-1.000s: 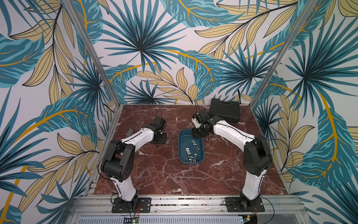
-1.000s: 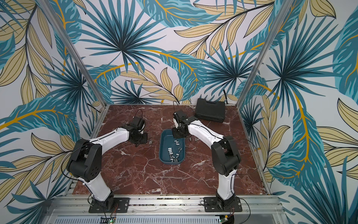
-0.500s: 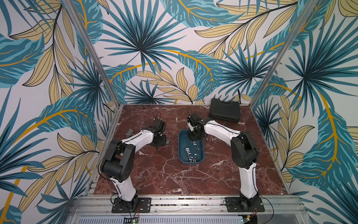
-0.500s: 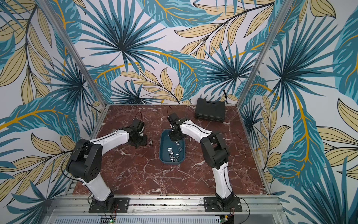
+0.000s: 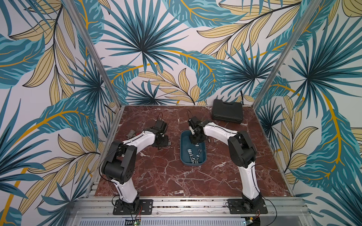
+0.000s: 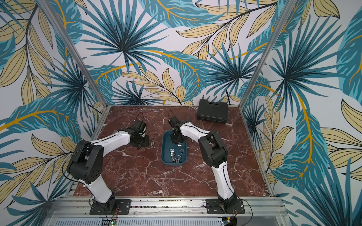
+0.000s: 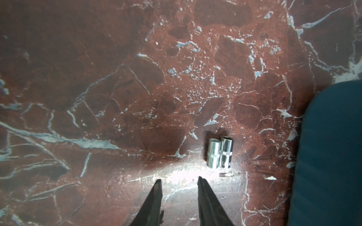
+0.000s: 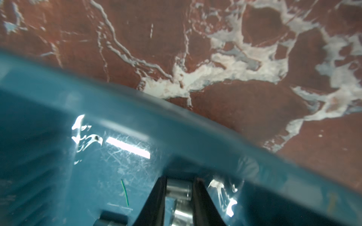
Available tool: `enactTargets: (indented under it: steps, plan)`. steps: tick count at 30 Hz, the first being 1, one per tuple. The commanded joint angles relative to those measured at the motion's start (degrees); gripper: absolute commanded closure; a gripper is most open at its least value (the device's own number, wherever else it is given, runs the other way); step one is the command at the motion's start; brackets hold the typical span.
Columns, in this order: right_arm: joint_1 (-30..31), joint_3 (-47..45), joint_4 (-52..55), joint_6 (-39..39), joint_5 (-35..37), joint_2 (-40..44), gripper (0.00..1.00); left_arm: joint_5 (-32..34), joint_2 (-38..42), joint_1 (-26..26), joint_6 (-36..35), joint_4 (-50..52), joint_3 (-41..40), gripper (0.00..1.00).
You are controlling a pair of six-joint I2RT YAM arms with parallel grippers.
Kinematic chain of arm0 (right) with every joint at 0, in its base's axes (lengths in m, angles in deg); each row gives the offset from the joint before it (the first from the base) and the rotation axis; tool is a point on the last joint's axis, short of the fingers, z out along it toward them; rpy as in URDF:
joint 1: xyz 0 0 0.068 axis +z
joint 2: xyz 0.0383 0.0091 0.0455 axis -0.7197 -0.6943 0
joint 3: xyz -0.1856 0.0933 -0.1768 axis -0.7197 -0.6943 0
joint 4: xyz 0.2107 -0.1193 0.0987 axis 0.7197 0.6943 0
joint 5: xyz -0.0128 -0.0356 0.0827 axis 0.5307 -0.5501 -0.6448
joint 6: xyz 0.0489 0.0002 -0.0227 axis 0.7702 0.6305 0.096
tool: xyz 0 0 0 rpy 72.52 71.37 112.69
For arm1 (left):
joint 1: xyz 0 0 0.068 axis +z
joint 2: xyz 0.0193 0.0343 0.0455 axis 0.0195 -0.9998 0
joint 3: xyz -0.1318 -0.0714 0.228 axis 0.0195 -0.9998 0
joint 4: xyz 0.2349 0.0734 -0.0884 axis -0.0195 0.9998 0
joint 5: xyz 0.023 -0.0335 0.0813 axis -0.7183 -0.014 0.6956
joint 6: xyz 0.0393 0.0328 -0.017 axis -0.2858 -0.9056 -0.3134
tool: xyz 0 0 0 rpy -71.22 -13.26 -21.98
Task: Take out the socket from the storage box
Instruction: Pick up the socket head from the storage box, then place the socket head at the center of the board.
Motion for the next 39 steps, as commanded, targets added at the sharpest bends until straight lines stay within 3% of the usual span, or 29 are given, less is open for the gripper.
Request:
enactTargets:
  steps: [1, 8, 16, 25, 32, 39]
  plan:
    - [0.31, 0.66, 0.85, 0.85, 0.22, -1.14, 0.75, -0.34, 0.80, 0.37, 0.49, -0.73, -2.05, 0.66]
    - [0.27, -0.29, 0.47, 1.22, 0.13, 1.65, 0.81, -0.26, 0.71, 0.33, 0.39, -0.47, -1.74, 0.66]
    - [-1.25, -0.31, 0.57, 0.46, 1.71, 11.95, 0.82, 0.36, 0.01, 0.37, -0.89, 1.11, 0.26, 0.66]
    - [-11.93, -9.46, -0.58, 1.16, 1.47, 21.88, 0.82, -0.38, -0.50, 0.35, -1.03, 1.14, 1.84, 0.66]
    - [-20.01, -16.55, -1.73, 2.23, 1.00, 20.49, 0.82, -0.59, -0.78, 0.33, -1.20, 1.12, 2.30, 0.66]
    - [-21.96, -18.06, -4.96, 3.26, 0.78, 14.62, 0.82, -0.88, -0.52, 0.33, -0.94, 0.84, 1.29, 0.66]
